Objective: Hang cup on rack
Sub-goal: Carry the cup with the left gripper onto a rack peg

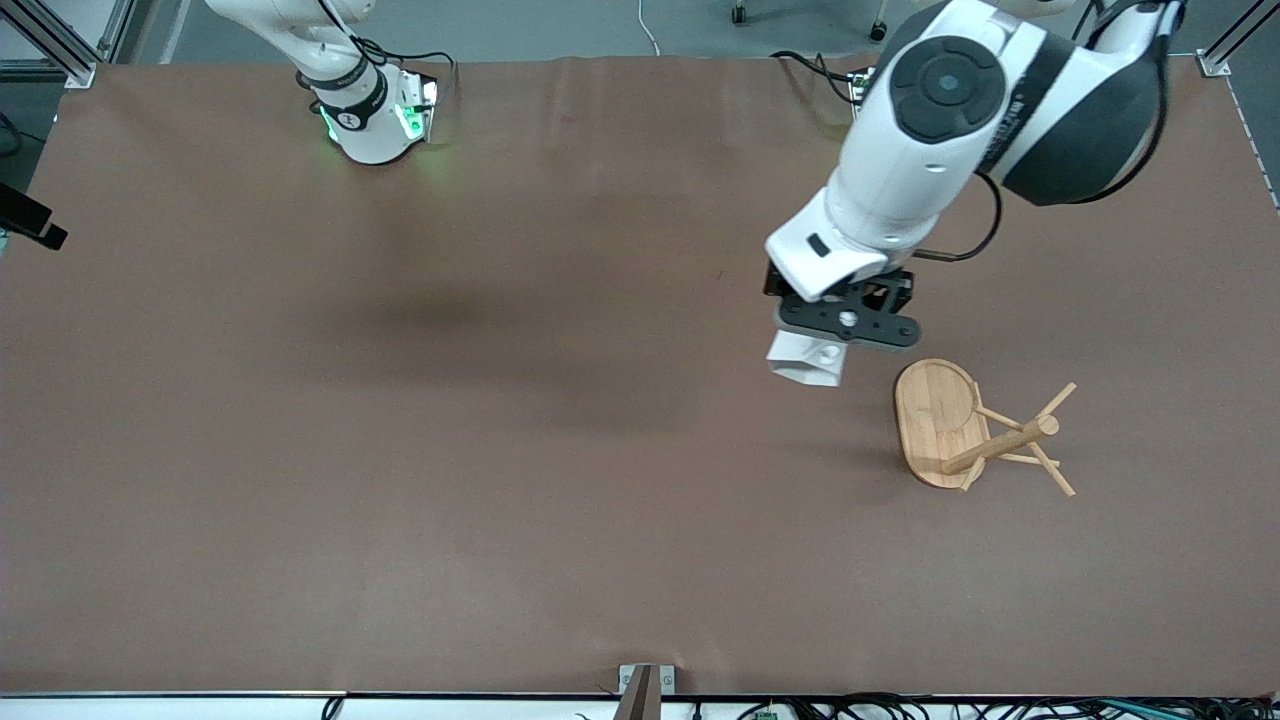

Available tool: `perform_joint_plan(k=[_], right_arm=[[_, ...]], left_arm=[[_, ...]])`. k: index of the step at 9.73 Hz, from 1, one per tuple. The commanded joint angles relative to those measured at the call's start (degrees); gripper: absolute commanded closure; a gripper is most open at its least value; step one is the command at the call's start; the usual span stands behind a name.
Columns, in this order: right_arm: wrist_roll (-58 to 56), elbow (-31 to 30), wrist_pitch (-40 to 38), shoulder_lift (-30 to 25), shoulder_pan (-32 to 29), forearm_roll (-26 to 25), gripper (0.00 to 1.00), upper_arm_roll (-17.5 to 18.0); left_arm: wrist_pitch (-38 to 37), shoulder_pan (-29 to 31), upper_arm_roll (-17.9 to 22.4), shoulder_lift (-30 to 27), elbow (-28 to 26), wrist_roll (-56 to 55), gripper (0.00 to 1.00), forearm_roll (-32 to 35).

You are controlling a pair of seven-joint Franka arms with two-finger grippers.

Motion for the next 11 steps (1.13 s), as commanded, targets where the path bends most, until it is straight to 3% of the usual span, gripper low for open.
perform_joint_plan(k=[1, 2, 4, 5, 9, 11], right_arm=[[-1.0, 1.5, -0.1, 0.5, 0.2, 1.4, 0.0, 0.9], [-2.9, 1.5, 0.6, 0.5, 0.0, 1.6, 0.0, 0.8], [-4.0, 1.0, 2.3, 0.4, -0.5, 3.7, 0.0, 0.3], [-4.0, 0.3, 3.7, 0.3, -1.2, 3.7, 0.0, 0.3], [-4.1, 0.0, 3.3, 0.3, -1.3, 3.7, 0.0, 0.3], [-4.1, 0.0, 2.9, 0.3, -1.3, 3.7, 0.0, 0.3]], left_arm=[[3.9, 4.3, -0.4, -4.3, -9.0, -0.9, 1.0, -1.4], [7.0, 5.7, -0.4, -6.4, -13.2, -0.9, 1.0, -3.2], [18.7, 6.3, 2.3, -14.2, -26.9, 1.2, 1.0, -8.3], [19.9, 6.4, 2.8, -15.2, -29.7, 3.9, 1.0, -8.4], [27.3, 6.4, 7.5, -15.1, -35.6, 13.4, 1.0, -7.7], [30.3, 6.6, 9.3, -13.5, -35.9, 17.9, 1.0, -7.7]])
